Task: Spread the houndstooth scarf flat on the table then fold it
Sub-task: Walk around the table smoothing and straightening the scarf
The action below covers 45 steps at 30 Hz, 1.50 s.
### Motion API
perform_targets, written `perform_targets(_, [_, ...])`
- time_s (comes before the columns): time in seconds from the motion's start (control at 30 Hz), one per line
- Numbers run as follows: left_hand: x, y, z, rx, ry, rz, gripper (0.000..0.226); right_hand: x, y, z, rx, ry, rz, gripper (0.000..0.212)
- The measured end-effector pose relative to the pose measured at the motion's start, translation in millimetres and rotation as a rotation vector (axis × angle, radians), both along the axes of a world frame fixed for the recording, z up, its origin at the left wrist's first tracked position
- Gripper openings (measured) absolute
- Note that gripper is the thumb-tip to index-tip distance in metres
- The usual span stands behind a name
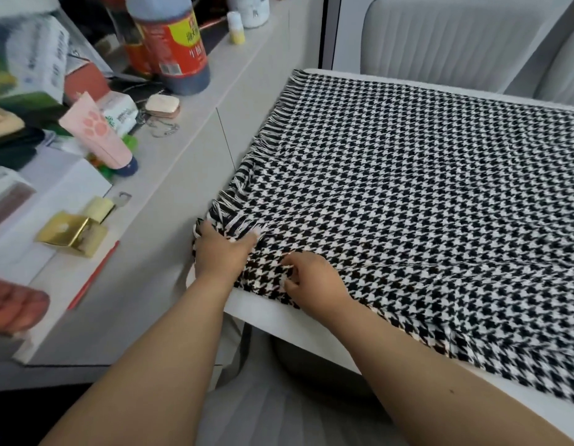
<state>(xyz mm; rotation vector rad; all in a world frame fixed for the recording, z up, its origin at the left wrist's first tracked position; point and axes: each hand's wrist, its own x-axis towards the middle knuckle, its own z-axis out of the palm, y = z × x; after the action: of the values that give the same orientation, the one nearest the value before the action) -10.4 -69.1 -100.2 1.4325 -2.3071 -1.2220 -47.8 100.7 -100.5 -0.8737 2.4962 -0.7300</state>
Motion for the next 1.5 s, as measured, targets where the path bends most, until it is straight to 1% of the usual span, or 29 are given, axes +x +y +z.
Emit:
perform_targets(0.03, [0,3,-1,-0.049,-0.025,-0.057,0.079,0,1,-3,0.028,0.018,0.012,0.039])
perform_targets(0.07, [1,4,-2,-0.111,-0.030,-0.112,0.070,1,2,-4,0.047,0.023,0.020,0.041])
perform_targets(0.1, [2,1,-2,-0.149,-0.006,-0.121,0.055,1,3,-5,0.054,0.019,0.026,0.043])
perform_targets(0.13, [4,-4,-3,-0.201,0.047,-0.093,0.041,1,3,-5,0.048,0.013,0.029,0.044])
perform_targets(0.2, [11,-12,2,-0.297,0.089,0.030,0.034,0,2,-5,0.040,-0.001,0.043,0.044])
perform_targets(0.27, [21,-11,5,-0.314,0.045,0.080,0.027,-2,1,-4,0.074,-0.011,0.075,0.043])
perform_targets(0.33, [20,-7,6,-0.212,0.019,0.141,0.020,-3,3,-5,0.110,-0.032,0.085,0.042])
perform_targets(0.37, [19,-4,6,-0.144,0.008,0.177,0.024,-4,4,-5,0.118,-0.042,0.081,0.041])
perform_targets(0.43, [17,0,9,-0.215,-0.074,0.105,0.028,-5,13,-6,0.124,-0.045,0.063,0.037])
perform_targets(0.47, [18,1,9,-0.357,-0.134,0.013,0.026,-7,19,-6,0.127,-0.042,0.049,0.035])
perform_targets(0.5, [19,3,9,-0.534,-0.185,-0.093,0.030,-9,27,-6,0.129,-0.043,0.028,0.033])
perform_targets(0.53, [17,8,9,-0.704,-0.158,-0.190,0.034,-11,37,-4,0.127,-0.046,0.006,0.030])
perform_targets(0.57, [13,14,10,-0.807,-0.089,-0.301,0.031,-13,48,-2,0.127,-0.052,-0.018,0.027])
perform_targets(0.6, [9,22,14,-0.839,-0.003,-0.420,0.021,-17,61,0,0.130,-0.057,-0.045,0.023])
perform_targets(0.63, [4,33,15,-0.799,0.061,-0.569,0.010,-20,75,3,0.134,-0.064,-0.077,0.019])
perform_targets(0.67, [2,45,16,-0.700,0.070,-0.739,0.012,-24,90,5,0.141,-0.068,-0.109,0.016])
perform_targets(0.73, [1,72,11,-0.491,0.012,-1.053,0.019,-30,121,12,0.181,-0.047,-0.154,0.017])
perform_targets(0.8, [2,95,2,-0.423,-0.073,-1.224,0.032,-35,152,15,0.243,0.004,-0.139,0.024])
perform_targets(0.87, [2,103,-7,-0.403,-0.146,-1.242,0.042,-37,179,14,0.356,0.064,-0.092,0.040])
perform_targets(0.9, [0,104,-9,-0.391,-0.142,-1.217,0.038,-36,189,12,0.408,0.084,-0.078,0.046])
perform_targets(0.93, [-1,104,-10,-0.381,-0.119,-1.187,0.029,-35,198,9,0.434,0.091,-0.080,0.045])
perform_targets(1.0, [-4,105,-6,-0.350,-0.095,-1.171,0.010,-35,210,5,0.423,0.058,-0.130,0.029])
perform_targets(1.07, [-3,105,-1,-0.257,-0.103,-1.223,0.010,-34,218,10,0.437,-0.045,-0.154,0.015])
perform_targets(1.13, [-1,102,7,-0.149,-0.138,-1.297,0.013,-31,227,17,0.407,-0.154,-0.157,0.009])
perform_targets(1.2, [-1,98,13,-0.086,-0.198,-1.347,0.019,-25,236,24,0.345,-0.203,-0.164,0.018])
perform_targets(1.3, [-7,100,18,-0.125,-0.307,-1.409,0.022,-13,242,32,0.343,-0.200,-0.153,0.026])
perform_targets(1.37, [-12,110,21,-0.165,-0.347,-1.419,0.019,-7,247,37,0.331,-0.194,-0.179,0.025])
perform_targets(1.43, [-17,126,26,-0.232,-0.316,-1.408,0.016,-2,260,41,0.310,-0.185,-0.266,0.014])
perform_targets(1.5, [-21,146,33,-0.295,-0.252,-1.405,0.018,1,279,46,0.302,-0.156,-0.351,0.008])
